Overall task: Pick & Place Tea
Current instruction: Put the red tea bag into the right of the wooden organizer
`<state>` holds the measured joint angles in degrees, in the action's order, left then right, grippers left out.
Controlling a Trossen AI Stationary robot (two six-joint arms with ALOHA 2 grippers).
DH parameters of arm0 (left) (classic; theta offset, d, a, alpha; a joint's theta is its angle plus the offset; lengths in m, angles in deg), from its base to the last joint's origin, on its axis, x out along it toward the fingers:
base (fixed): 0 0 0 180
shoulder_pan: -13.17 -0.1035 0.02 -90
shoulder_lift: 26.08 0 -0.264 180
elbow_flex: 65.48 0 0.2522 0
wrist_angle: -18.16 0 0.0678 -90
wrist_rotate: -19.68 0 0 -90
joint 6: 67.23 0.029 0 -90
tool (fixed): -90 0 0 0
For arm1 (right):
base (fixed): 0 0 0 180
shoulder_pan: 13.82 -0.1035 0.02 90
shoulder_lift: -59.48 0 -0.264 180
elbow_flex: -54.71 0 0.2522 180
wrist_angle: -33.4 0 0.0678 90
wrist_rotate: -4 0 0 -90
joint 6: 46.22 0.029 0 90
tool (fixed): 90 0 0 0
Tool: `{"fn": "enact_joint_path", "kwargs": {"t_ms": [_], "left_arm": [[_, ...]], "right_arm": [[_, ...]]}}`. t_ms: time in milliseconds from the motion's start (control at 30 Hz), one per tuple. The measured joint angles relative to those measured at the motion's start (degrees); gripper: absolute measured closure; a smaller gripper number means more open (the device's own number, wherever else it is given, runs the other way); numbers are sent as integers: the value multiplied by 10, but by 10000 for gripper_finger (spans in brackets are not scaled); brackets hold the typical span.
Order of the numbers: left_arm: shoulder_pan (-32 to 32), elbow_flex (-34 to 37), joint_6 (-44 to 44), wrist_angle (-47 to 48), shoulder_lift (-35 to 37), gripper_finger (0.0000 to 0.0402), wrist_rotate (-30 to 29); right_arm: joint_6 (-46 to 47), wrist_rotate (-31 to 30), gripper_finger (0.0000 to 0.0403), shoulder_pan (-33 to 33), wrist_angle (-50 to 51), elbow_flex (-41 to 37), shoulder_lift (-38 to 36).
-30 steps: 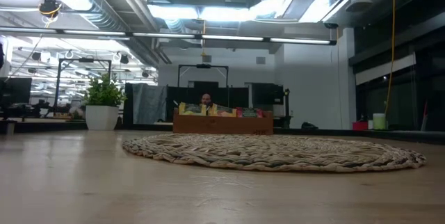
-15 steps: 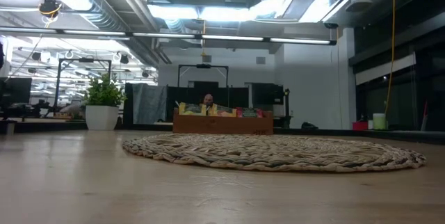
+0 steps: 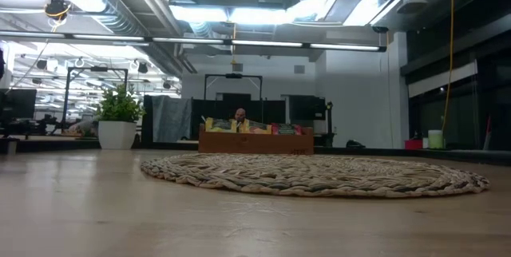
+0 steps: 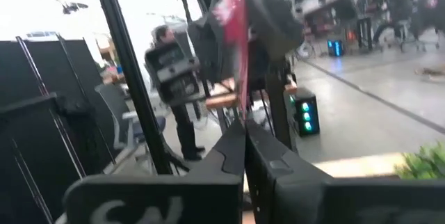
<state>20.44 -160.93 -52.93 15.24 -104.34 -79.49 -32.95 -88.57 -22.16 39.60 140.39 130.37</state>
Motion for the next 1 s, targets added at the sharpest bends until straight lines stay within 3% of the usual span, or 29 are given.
{"fn": "enact_joint_path", "kwargs": {"t_ms": [233,367,633,1000], "left_arm": [[11,0,-47,151,53,251,-58],[18,0,-95,241,91,220,-64],[24,0,-188,402,150,213,-69],[17,0,-174,492,162,228,-108]], "right_arm": [[24,-7,400,27,81,0,0],[32,-8,401,66,138,0,0],[31,38,401,174,264,0,0],[-6,180,402,301,343,0,58]]}}
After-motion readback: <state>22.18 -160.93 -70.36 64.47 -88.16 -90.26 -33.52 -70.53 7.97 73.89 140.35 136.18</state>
